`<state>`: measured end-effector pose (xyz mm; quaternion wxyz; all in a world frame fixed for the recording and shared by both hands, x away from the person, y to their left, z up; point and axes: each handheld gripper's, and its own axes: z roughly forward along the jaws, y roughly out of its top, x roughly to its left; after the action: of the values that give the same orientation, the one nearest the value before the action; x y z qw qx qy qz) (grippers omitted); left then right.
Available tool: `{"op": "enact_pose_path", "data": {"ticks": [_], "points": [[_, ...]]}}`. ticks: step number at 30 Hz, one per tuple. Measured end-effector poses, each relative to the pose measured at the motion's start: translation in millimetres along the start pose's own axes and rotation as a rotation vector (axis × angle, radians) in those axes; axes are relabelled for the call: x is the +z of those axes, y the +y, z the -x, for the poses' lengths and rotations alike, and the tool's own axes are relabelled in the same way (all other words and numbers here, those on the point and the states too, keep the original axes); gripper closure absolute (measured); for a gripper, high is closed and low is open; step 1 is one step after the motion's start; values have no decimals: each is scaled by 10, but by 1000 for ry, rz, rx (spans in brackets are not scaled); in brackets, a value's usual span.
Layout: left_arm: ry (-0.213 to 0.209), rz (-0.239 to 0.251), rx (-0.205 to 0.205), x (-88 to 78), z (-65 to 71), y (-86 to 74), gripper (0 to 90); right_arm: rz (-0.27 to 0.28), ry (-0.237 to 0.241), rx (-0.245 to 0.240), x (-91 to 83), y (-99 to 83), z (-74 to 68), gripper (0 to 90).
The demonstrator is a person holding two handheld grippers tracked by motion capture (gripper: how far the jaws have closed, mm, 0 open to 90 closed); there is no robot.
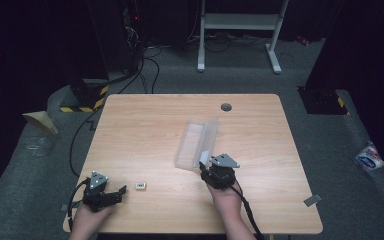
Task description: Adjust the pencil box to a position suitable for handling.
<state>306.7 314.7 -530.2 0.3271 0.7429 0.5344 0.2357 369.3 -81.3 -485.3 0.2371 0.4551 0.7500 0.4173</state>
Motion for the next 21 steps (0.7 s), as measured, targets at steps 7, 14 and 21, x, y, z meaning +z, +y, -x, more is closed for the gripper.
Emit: {"op": "enact_pose_path", "data": {"ticks": [7,14,21], "points": [[-3,1,-3,2,2,0,159,16,-19,15,53,20,10,502],[-3,2,-2,3,2,0,159,12,-26,24,76,14,-2,513],[-7,-3,1,3,2,4,159,6,-26,13,102,0,-24,511]]}}
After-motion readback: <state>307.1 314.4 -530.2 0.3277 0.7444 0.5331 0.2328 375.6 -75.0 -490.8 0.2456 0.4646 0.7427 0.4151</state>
